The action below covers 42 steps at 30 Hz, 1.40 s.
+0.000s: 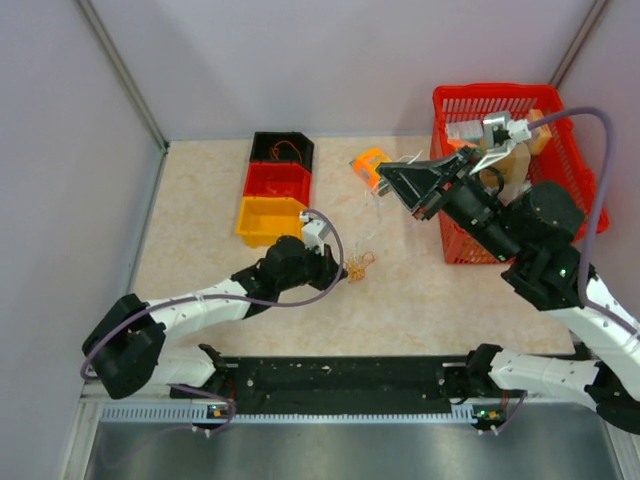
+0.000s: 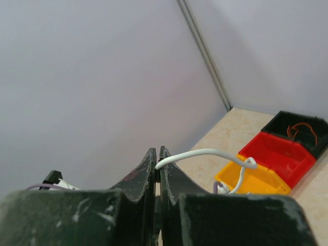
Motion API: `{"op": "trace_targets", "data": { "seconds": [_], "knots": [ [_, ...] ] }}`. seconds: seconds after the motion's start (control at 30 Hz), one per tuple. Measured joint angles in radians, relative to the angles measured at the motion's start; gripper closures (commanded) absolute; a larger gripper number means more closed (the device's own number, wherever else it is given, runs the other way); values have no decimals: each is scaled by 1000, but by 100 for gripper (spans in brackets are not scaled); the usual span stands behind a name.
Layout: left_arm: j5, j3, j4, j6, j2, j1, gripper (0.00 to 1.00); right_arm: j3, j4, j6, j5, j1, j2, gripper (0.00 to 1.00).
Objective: Untangle the cables
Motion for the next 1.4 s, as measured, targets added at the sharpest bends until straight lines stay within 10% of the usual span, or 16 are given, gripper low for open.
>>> {"op": "trace_targets", "data": {
  "seconds": [0.33, 0.5, 0.73, 0.87, 1.13, 1.4],
  "knots": [
    [-119, -141, -82, -95, 92, 6, 100, 219, -36, -138, 85, 0, -27, 100],
    [-98, -143, -105, -103, 60, 8, 50, 149, -7, -154, 114, 0, -104, 100],
    [-41, -137, -162, -79, -169, 8, 36, -104, -32, -119, 122, 0, -74, 100],
    [-1, -133, -203, -24, -360, 9, 1, -197, -98, -100, 106, 0, -26, 100],
    [46, -33, -230, 64, -599, 8, 6, -246, -143, 7, 5, -1, -36, 100],
    [210, 142, -167, 179, -481, 9, 9, -246, -135, 125, -185, -1, -37, 100]
  ]
}}
